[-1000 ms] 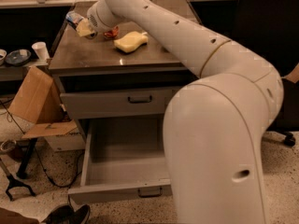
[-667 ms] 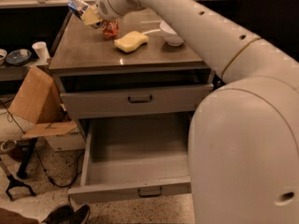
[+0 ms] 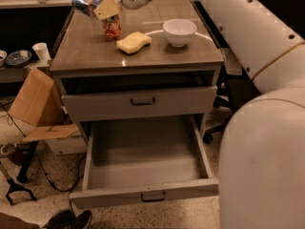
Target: Place redbull can into middle drawer
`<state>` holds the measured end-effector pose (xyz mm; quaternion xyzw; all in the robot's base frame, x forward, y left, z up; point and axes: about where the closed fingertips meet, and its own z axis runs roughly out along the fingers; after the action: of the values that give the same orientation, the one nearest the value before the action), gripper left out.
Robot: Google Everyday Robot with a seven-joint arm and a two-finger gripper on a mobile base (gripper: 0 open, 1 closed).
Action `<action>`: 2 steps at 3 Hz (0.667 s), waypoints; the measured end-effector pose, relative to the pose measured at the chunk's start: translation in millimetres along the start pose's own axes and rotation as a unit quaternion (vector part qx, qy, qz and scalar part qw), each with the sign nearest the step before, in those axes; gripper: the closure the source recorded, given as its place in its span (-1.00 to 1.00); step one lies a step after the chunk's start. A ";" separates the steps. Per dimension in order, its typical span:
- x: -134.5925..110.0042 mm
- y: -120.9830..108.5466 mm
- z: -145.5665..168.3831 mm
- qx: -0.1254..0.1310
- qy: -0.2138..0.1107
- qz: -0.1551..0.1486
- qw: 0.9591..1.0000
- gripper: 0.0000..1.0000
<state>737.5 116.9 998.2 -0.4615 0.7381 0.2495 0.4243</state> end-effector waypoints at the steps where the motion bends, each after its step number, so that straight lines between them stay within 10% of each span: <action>1: 34.3 22.8 -32.2 -0.062 0.054 -0.029 0.996 1.00; 2: 34.2 22.7 -28.8 -0.064 0.054 -0.028 0.996 1.00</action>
Offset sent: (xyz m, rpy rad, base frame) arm -0.0274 -0.0264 -0.0037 -0.0568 0.0305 0.0884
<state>698.5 89.2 983.3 -0.5210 0.7290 0.2587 0.3608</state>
